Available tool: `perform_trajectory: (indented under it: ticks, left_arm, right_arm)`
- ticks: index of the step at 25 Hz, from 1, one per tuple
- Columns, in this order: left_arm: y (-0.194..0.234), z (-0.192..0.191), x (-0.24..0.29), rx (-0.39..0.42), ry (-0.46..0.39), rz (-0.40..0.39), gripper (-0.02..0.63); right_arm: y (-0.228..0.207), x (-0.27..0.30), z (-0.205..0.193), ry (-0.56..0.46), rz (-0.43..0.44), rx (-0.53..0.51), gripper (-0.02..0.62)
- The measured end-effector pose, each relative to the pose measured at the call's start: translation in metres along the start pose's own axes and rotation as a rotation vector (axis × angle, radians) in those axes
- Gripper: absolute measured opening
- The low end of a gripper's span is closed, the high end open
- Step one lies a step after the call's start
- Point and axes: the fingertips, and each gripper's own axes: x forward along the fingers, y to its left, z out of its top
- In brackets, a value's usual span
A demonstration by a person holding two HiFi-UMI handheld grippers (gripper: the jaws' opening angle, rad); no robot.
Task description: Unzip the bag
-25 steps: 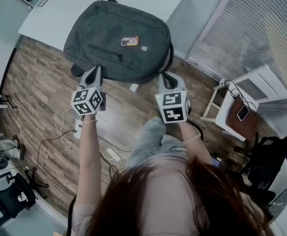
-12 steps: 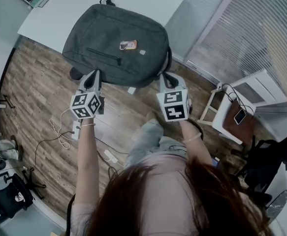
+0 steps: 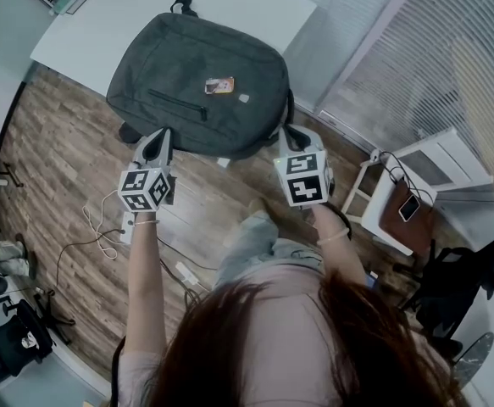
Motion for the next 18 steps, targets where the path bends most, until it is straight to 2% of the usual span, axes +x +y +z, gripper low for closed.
perform_trajectory:
  ticks: [18]
  left_arm:
    - [-0.002,0.0,0.0,0.022,-0.014,-0.037,0.008]
  right_arm:
    - [-0.028,0.017,0.01,0.028,0.01,-0.029,0.012]
